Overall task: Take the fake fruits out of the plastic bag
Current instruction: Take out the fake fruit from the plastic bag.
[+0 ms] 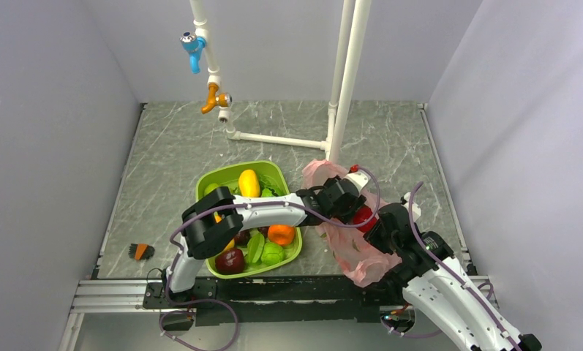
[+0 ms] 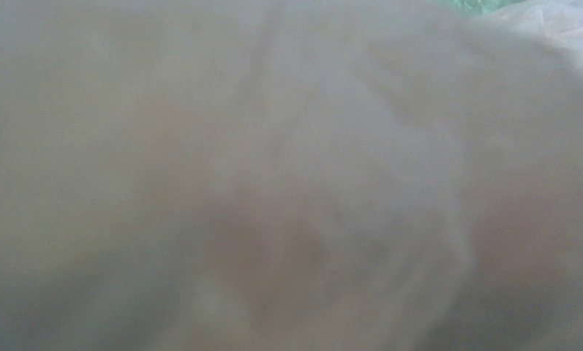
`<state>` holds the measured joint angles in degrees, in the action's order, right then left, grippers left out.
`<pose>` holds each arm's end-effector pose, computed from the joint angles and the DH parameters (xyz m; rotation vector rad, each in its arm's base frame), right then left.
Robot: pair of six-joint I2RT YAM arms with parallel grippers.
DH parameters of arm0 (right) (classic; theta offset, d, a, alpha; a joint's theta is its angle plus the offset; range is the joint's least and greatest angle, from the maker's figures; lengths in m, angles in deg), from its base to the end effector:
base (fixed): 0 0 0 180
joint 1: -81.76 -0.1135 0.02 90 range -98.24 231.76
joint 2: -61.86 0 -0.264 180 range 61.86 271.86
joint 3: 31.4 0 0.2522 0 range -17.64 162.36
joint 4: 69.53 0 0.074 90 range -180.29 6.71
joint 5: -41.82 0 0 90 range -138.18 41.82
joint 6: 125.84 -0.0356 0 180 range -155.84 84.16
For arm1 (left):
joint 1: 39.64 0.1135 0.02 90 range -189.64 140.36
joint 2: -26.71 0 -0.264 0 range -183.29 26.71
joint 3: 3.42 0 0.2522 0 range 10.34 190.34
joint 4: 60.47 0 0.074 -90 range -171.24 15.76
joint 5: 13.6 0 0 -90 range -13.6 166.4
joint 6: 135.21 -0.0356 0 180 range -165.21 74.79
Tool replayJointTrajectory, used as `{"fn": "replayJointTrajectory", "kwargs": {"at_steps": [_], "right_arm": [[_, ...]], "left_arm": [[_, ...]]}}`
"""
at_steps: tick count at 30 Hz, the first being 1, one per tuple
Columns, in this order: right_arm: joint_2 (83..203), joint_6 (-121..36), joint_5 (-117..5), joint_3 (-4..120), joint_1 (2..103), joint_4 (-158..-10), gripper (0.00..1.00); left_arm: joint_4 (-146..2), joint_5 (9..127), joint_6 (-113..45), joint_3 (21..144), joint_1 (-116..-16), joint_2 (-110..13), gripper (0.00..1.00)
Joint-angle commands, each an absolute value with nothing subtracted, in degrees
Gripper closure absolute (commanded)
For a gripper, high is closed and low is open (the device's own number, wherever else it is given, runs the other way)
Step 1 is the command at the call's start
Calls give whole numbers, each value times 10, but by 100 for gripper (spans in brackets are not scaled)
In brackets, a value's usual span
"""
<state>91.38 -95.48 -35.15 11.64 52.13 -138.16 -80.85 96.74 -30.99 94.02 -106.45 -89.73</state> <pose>0.0888 0.0413 0.2134 0.7431 2.4214 0.3531 0.1921 -0.4170 0.1996 0.8170 2.0799 -0.3804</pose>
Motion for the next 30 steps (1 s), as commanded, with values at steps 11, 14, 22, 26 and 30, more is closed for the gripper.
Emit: {"fn": "replayJointTrajectory", "kwargs": {"at_steps": [11,14,22,26,30], "right_arm": [[905,-950,-346,119,533,-1353,76],[916,-944,-351,121,540,-1351,76],[909,-943,-354,120,542,-1352,76],[907,-948,-349,122,542,-1357,76],[907,-950,-347,121,542,-1359,76]], "left_arm": [[-836,932,-311,924,-1064,-921,16],[-847,939,-315,932,-1064,-926,15],[-863,948,-326,946,-1066,-939,14],[-874,953,-336,959,-1068,-947,16],[-876,962,-349,959,-1070,-942,30]]}}
